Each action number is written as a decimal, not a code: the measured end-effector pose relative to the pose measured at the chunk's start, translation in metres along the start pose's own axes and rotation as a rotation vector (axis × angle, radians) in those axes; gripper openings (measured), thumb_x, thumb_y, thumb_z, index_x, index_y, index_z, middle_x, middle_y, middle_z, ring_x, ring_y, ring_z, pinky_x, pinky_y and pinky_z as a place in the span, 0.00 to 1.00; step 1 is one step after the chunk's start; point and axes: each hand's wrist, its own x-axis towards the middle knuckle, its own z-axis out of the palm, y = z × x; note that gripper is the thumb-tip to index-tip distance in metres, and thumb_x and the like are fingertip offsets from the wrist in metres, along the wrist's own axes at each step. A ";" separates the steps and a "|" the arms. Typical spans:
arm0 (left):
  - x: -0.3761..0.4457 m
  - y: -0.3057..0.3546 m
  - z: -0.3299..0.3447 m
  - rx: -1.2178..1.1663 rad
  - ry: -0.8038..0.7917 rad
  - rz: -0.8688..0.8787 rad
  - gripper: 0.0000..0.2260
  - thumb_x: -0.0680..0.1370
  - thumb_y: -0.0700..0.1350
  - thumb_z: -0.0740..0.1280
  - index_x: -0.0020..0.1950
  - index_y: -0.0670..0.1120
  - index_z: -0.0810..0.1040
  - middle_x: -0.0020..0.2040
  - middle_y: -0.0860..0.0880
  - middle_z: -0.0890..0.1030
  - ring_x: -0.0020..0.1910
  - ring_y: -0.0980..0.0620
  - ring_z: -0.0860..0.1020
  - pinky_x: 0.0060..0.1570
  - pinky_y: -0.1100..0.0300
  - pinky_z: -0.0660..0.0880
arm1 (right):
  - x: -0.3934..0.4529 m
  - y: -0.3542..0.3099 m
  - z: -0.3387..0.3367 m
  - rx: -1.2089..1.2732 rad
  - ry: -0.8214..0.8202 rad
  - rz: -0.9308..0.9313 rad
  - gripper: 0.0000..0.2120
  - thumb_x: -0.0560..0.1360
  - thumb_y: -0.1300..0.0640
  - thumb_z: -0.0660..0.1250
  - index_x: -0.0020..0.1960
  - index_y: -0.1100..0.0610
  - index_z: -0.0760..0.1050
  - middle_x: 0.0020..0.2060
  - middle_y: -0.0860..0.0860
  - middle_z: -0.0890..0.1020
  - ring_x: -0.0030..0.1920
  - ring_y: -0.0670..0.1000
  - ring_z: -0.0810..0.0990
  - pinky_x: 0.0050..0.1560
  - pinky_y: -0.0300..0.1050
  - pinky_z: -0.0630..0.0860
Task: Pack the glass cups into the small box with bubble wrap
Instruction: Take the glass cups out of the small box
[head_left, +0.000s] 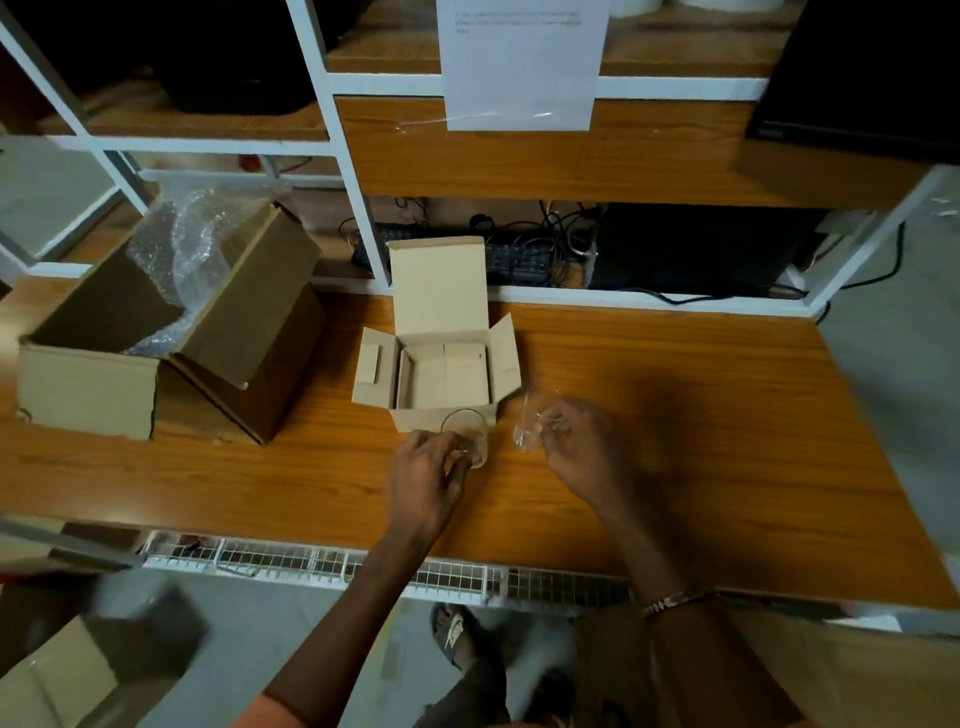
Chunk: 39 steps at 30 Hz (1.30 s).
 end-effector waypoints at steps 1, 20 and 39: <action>-0.008 0.001 0.007 0.012 -0.025 -0.011 0.08 0.77 0.44 0.77 0.55 0.52 0.85 0.50 0.52 0.85 0.48 0.52 0.78 0.44 0.52 0.77 | -0.011 0.006 0.002 -0.041 -0.018 0.008 0.05 0.80 0.59 0.73 0.54 0.53 0.83 0.52 0.48 0.84 0.51 0.49 0.80 0.40 0.38 0.70; -0.046 0.013 0.051 0.107 -0.196 0.069 0.19 0.75 0.43 0.76 0.66 0.46 0.82 0.66 0.46 0.82 0.63 0.44 0.79 0.64 0.48 0.76 | -0.064 0.016 0.017 -0.239 -0.119 0.183 0.08 0.82 0.58 0.70 0.60 0.50 0.83 0.54 0.49 0.86 0.47 0.46 0.80 0.39 0.36 0.72; 0.075 -0.111 -0.161 0.184 0.363 0.003 0.16 0.79 0.45 0.73 0.67 0.47 0.82 0.65 0.44 0.79 0.64 0.45 0.77 0.60 0.48 0.75 | 0.078 -0.177 0.083 0.173 -0.165 -0.179 0.04 0.81 0.56 0.71 0.54 0.49 0.85 0.50 0.42 0.84 0.48 0.43 0.81 0.40 0.35 0.72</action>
